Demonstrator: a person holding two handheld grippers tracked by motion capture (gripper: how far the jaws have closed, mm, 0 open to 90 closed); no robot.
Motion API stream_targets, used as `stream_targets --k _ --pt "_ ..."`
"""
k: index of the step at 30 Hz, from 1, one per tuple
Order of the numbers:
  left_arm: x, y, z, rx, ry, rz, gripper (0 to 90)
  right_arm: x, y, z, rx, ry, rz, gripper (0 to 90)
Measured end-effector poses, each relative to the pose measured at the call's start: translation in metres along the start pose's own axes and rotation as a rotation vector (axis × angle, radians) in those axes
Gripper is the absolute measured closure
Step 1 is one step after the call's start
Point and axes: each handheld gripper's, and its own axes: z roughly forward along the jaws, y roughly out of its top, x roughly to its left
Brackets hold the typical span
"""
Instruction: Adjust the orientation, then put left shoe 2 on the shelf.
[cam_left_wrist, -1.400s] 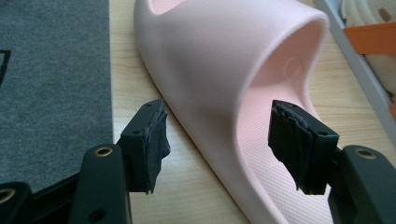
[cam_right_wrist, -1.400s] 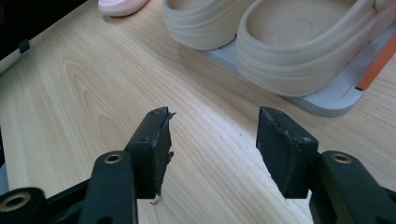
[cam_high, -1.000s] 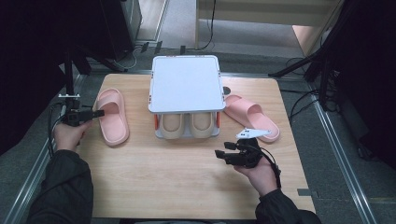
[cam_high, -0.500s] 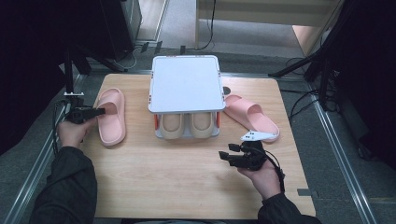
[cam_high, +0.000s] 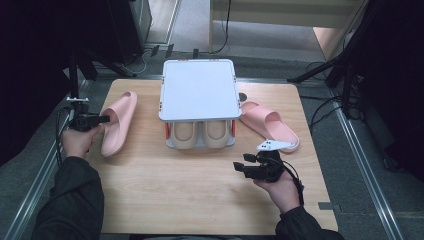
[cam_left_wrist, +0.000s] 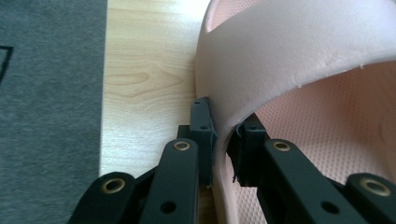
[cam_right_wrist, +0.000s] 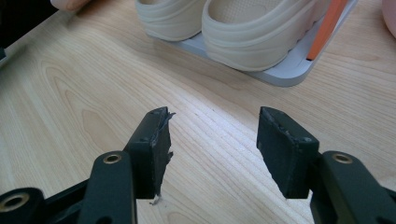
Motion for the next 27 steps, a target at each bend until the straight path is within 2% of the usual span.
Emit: stream_targets --k 5,8,19,21,24,27 --pt "-0.003 0.003 -0.003 0.014 -0.002 -0.013 80.6 0.000 0.000 0.001 0.001 -0.001 -0.001 44.9" --pt "-0.007 0.004 -0.002 0.028 -0.018 -0.042 80.8 0.001 0.000 0.001 0.004 -0.001 -0.005 44.9" --pt "-0.031 0.014 -0.007 0.050 -0.049 -0.047 80.5 0.002 0.002 0.003 0.004 0.004 -0.008 44.9" --pt "-0.037 0.016 -0.007 0.062 -0.053 -0.033 80.3 0.003 0.002 0.003 0.002 0.008 -0.006 44.9" --pt "-0.048 0.024 -0.013 0.073 -0.038 0.029 80.0 0.004 0.003 0.004 0.000 0.020 -0.022 44.9" --pt "-0.054 0.032 -0.018 0.080 -0.060 0.025 80.2 0.005 0.004 0.005 0.002 0.023 -0.020 44.9"
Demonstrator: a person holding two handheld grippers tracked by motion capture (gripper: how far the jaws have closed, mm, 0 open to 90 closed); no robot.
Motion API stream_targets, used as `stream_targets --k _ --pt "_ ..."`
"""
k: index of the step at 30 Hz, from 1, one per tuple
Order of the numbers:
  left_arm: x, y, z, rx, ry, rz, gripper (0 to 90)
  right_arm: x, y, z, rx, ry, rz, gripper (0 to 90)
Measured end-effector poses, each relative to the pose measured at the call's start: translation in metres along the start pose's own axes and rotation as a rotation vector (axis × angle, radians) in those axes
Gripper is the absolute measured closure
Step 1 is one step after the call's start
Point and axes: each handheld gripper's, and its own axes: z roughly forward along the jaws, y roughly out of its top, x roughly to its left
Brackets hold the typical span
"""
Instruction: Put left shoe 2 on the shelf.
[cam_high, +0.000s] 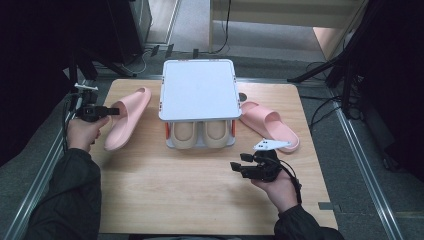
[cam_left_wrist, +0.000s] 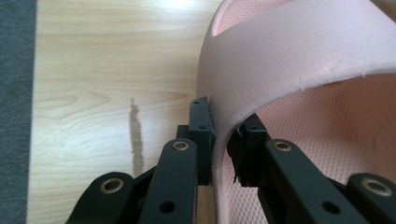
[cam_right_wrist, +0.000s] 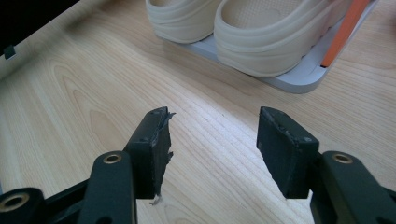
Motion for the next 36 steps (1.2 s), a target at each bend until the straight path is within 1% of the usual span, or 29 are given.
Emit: stream_targets --k 1,2,3,4,5,6,7,8,9,10,11,15,17,18,19,20,21,22,24,25,26,27,28,29,32,33,34,35,36 --pt "-0.005 0.006 -0.003 0.002 0.005 0.008 80.3 0.000 0.001 0.000 -0.001 0.001 -0.001 45.0" --pt "-0.006 0.008 -0.005 0.005 0.009 0.015 80.3 0.000 0.001 0.001 -0.004 0.003 -0.003 44.9" --pt "-0.006 0.008 -0.005 0.005 0.009 0.015 80.2 0.000 0.001 0.002 -0.005 0.006 -0.004 44.9" --pt "-0.010 0.014 -0.007 0.002 0.011 0.014 80.1 0.001 0.002 0.002 0.000 0.007 -0.005 44.9" --pt "-0.011 0.018 -0.009 0.005 0.002 -0.001 79.6 0.001 0.002 0.003 0.001 0.006 -0.006 45.0" --pt "-0.011 0.018 -0.009 0.005 0.002 -0.001 79.2 0.001 0.002 0.003 0.001 0.006 -0.006 45.0" --pt "-0.013 0.024 -0.011 0.015 -0.015 -0.025 79.2 0.002 0.002 0.004 0.003 0.010 -0.013 44.9" --pt "-0.013 0.024 -0.011 0.015 -0.015 -0.025 79.4 0.002 0.002 0.004 0.003 0.010 -0.013 44.9" --pt "-0.015 0.029 -0.012 0.017 -0.024 -0.037 79.4 0.002 0.003 0.005 0.000 0.012 -0.011 44.9" --pt "-0.015 0.029 -0.012 0.017 -0.024 -0.037 79.5 0.002 0.003 0.005 0.000 0.012 -0.011 44.9" --pt "-0.019 0.035 -0.016 0.012 -0.016 -0.032 79.6 0.002 0.003 0.005 0.002 0.013 -0.013 44.9" --pt "-0.027 0.046 -0.022 0.002 -0.019 -0.032 79.4 0.002 0.004 0.006 0.002 0.019 -0.016 44.9" --pt "-0.033 0.053 -0.026 0.002 -0.017 -0.022 79.2 0.002 0.005 0.006 0.002 0.021 -0.020 44.9" --pt "-0.033 0.053 -0.026 0.002 -0.017 -0.022 79.2 0.002 0.005 0.007 -0.001 0.023 -0.021 44.9" --pt "-0.039 0.061 -0.030 -0.007 -0.012 -0.016 79.1 0.002 0.006 0.007 0.001 0.024 -0.023 44.9" --pt "-0.039 0.061 -0.030 -0.007 -0.012 -0.016 79.0 0.002 0.006 0.007 0.001 0.024 -0.023 44.9" --pt "-0.044 0.067 -0.034 -0.018 -0.012 -0.010 78.8 0.003 0.006 0.008 0.003 0.027 -0.022 44.9" --pt "-0.044 0.067 -0.034 -0.018 -0.012 -0.010 78.6 0.003 0.006 0.008 0.003 0.027 -0.022 44.9" --pt "-0.054 0.077 -0.040 -0.023 -0.011 0.009 78.7 0.003 0.007 0.009 0.003 0.029 -0.025 44.9" --pt "-0.062 0.084 -0.043 -0.025 -0.008 0.031 78.7 0.003 0.007 0.009 0.005 0.032 -0.027 44.9" --pt "-0.062 0.084 -0.043 -0.025 -0.008 0.031 78.6 0.003 0.007 0.009 0.005 0.032 -0.027 44.9" --pt "-0.073 0.092 -0.046 -0.031 -0.010 0.052 78.5 0.003 0.008 0.010 0.010 0.032 -0.030 44.9" --pt "-0.078 0.095 -0.048 -0.030 -0.012 0.062 78.5 0.003 0.008 0.011 0.010 0.034 -0.034 45.0" --pt "-0.078 0.095 -0.048 -0.030 -0.012 0.062 78.4 0.003 0.008 0.011 0.010 0.034 -0.034 45.0" --pt "-0.093 0.105 -0.049 -0.036 -0.014 0.068 78.0 0.003 0.009 0.012 0.012 0.035 -0.038 44.9" --pt "-0.101 0.111 -0.048 -0.025 -0.012 0.076 77.7 0.004 0.009 0.012 0.014 0.037 -0.038 44.9" --pt "-0.101 0.111 -0.048 -0.025 -0.012 0.076 77.7 0.004 0.009 0.012 0.014 0.037 -0.038 44.9" --pt "-0.110 0.115 -0.045 -0.013 -0.008 0.081 77.6 0.004 0.009 0.012 0.014 0.038 -0.043 44.9" --pt "-0.110 0.115 -0.045 -0.013 -0.008 0.081 77.6 0.004 0.009 0.012 0.014 0.038 -0.043 44.9"
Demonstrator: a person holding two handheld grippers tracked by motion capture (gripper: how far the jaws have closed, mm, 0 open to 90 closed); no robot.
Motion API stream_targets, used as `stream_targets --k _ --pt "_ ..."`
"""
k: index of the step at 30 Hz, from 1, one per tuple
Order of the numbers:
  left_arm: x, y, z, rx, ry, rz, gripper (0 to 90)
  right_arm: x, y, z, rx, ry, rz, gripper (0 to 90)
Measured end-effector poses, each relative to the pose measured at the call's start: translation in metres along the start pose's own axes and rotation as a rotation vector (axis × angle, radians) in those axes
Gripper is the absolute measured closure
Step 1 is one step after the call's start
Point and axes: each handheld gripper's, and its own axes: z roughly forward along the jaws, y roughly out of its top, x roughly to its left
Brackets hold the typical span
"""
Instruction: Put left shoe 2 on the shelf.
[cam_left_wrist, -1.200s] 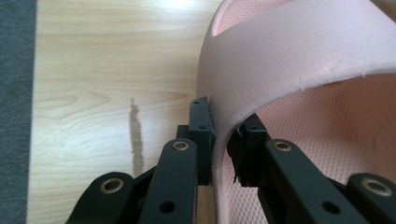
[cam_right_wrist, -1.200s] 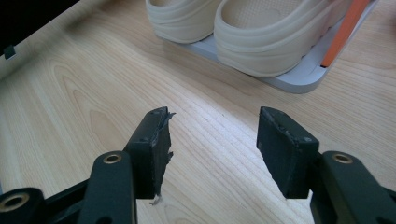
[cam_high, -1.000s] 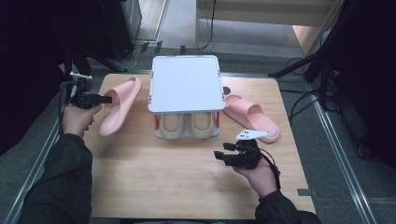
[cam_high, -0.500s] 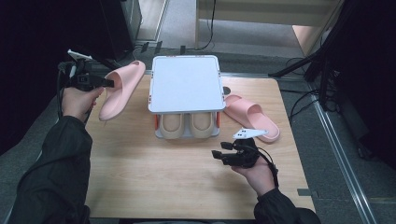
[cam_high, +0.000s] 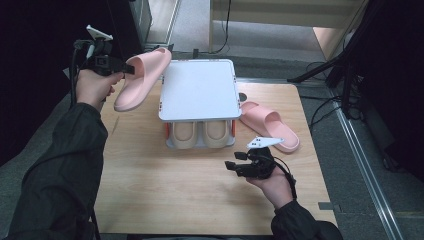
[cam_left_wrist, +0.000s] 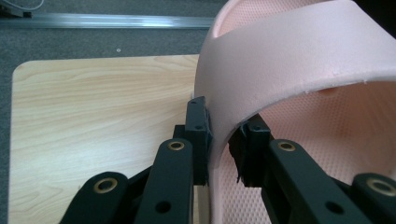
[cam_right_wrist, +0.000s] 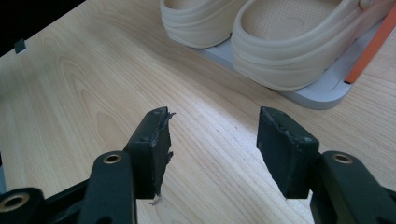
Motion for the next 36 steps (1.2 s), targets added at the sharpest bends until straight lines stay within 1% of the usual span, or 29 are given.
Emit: stream_targets --k 1,2,3,4,5,8,9,10,11,14,17,18,19,20,21,22,23,25,26,27,28,32,34,35,36 --pt "-0.010 0.005 0.004 0.011 0.002 0.015 77.4 0.000 0.000 0.000 -0.001 0.001 -0.002 44.9" --pt "-0.010 0.005 0.004 0.011 0.002 0.015 77.2 0.000 0.000 0.000 -0.001 0.001 -0.002 44.9" --pt "-0.018 0.009 0.008 0.012 0.002 0.022 76.8 0.000 0.000 0.000 -0.001 0.002 -0.003 44.9" --pt "-0.022 0.012 0.011 0.019 0.005 0.031 76.7 0.000 0.000 0.000 0.000 0.001 -0.002 44.9" --pt "-0.022 0.012 0.011 0.019 0.005 0.031 76.7 0.000 0.000 0.000 0.000 0.001 -0.002 44.9" --pt "-0.033 0.019 0.023 0.034 0.000 0.046 76.4 0.000 0.000 -0.001 -0.001 0.000 -0.004 44.9" --pt "-0.040 0.024 0.031 0.043 0.004 0.057 76.3 0.000 0.000 -0.002 -0.005 -0.004 -0.013 45.0" --pt "-0.040 0.024 0.031 0.043 0.004 0.057 76.3 0.000 0.000 -0.002 -0.005 -0.004 -0.013 45.0" --pt "-0.045 0.026 0.035 0.045 0.005 0.063 76.3 0.001 0.000 -0.002 -0.003 -0.004 -0.016 44.9" --pt "-0.055 0.028 0.044 0.046 0.009 0.079 75.8 0.001 0.000 -0.004 -0.005 -0.004 -0.017 45.0" --pt "-0.063 0.027 0.053 0.068 0.008 0.098 74.4 0.000 0.000 -0.004 -0.002 -0.003 -0.016 45.0" --pt "-0.066 0.026 0.054 0.060 0.005 0.100 73.2 0.000 0.000 -0.004 -0.002 -0.001 -0.017 45.0" --pt "-0.068 0.025 0.055 0.064 0.007 0.110 72.6 -0.001 0.000 -0.004 -0.002 -0.001 -0.016 45.0" --pt "-0.070 0.025 0.056 0.060 0.006 0.107 72.7 -0.001 0.000 -0.005 -0.003 -0.001 -0.019 45.0" --pt "-0.073 0.023 0.056 0.076 0.004 0.125 72.7 -0.001 0.000 -0.005 -0.003 -0.002 -0.025 45.0" --pt "-0.073 0.023 0.056 0.076 0.004 0.125 72.3 -0.001 0.000 -0.005 -0.004 -0.003 -0.027 45.0" --pt "-0.076 0.022 0.056 0.081 0.005 0.137 71.9 0.000 0.000 -0.005 -0.003 -0.005 -0.028 45.0" --pt "-0.077 0.021 0.056 0.087 0.001 0.138 71.1 0.000 0.000 -0.005 0.000 -0.007 -0.029 45.0" --pt "-0.077 0.021 0.056 0.087 0.001 0.138 69.2 0.000 0.000 -0.005 -0.001 -0.007 -0.028 45.0" --pt "-0.077 0.020 0.056 0.099 -0.019 0.139 69.2 0.000 0.000 -0.005 -0.001 -0.007 -0.028 45.0" --pt "-0.080 0.017 0.056 0.089 -0.035 0.135 66.0 0.000 0.000 -0.005 0.000 -0.009 -0.028 45.0" --pt "-0.083 0.012 0.054 0.081 -0.047 0.136 64.2 0.000 0.001 -0.004 0.000 -0.011 -0.028 44.9" --pt "-0.083 0.009 0.052 0.089 -0.062 0.130 63.5 -0.001 0.001 -0.004 -0.001 -0.010 -0.028 45.0" --pt "-0.083 0.009 0.052 0.089 -0.062 0.130 62.9 -0.001 0.001 -0.004 -0.001 -0.010 -0.028 45.0" --pt "-0.084 0.008 0.051 0.093 -0.073 0.124 62.9 -0.001 0.001 -0.004 -0.001 -0.010 -0.028 45.0"
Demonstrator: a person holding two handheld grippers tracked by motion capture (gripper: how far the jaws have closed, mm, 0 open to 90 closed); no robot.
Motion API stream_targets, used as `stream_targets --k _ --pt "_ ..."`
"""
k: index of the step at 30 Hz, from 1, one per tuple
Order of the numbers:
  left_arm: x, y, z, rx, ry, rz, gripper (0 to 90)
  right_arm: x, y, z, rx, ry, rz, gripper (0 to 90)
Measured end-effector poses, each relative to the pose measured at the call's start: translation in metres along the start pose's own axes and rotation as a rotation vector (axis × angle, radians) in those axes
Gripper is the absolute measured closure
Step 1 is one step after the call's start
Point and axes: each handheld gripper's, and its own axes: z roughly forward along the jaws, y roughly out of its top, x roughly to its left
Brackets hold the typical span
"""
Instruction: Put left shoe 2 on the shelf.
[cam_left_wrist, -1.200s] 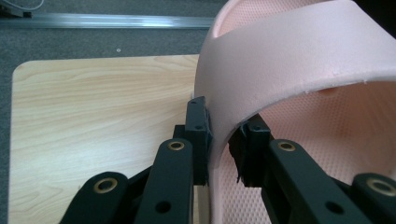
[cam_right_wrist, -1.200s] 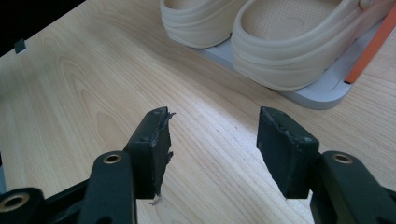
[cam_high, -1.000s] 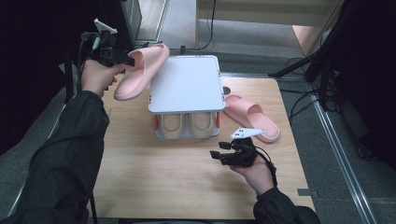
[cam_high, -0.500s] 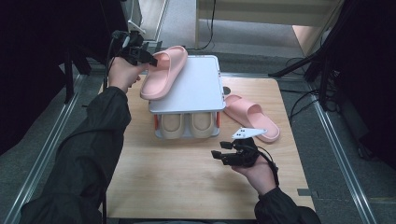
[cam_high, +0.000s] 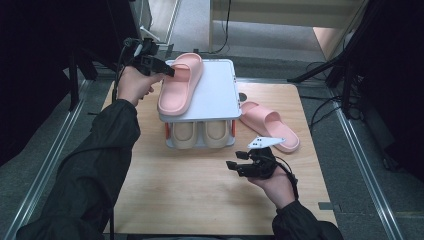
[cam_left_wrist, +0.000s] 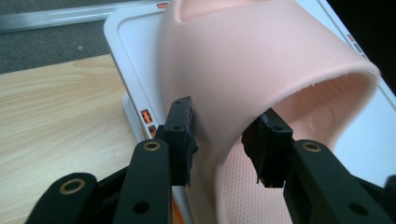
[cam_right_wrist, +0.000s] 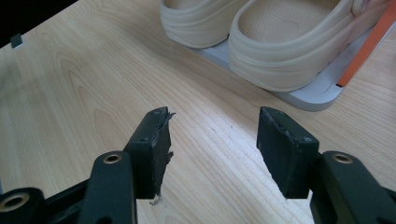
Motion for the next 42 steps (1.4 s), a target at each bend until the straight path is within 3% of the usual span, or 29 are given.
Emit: stream_targets --k 7,12,16,21,28,34,42 --pt "-0.004 -0.003 -0.007 -0.008 -0.027 0.008 60.4 0.000 0.000 0.000 0.002 0.000 -0.004 45.0" --pt "-0.004 -0.006 -0.023 -0.025 -0.008 0.042 56.6 0.000 0.002 -0.004 -0.040 0.017 0.006 45.0" --pt "0.002 -0.015 -0.047 -0.063 -0.016 0.056 54.2 -0.003 0.003 -0.008 -0.061 0.006 0.001 45.0" --pt "0.013 -0.032 -0.058 -0.067 -0.031 0.066 49.1 -0.007 0.005 -0.012 -0.067 -0.007 -0.005 45.1" --pt "0.029 -0.055 -0.061 -0.084 -0.055 0.065 42.5 -0.015 0.005 -0.017 -0.084 -0.018 0.004 45.4" --pt "0.042 -0.083 -0.055 -0.109 -0.071 0.063 39.6 -0.022 0.004 -0.020 -0.089 -0.031 0.014 45.9" --pt "0.044 -0.113 -0.044 -0.100 -0.087 0.092 38.1 -0.031 0.004 -0.023 -0.080 -0.042 0.021 48.0"
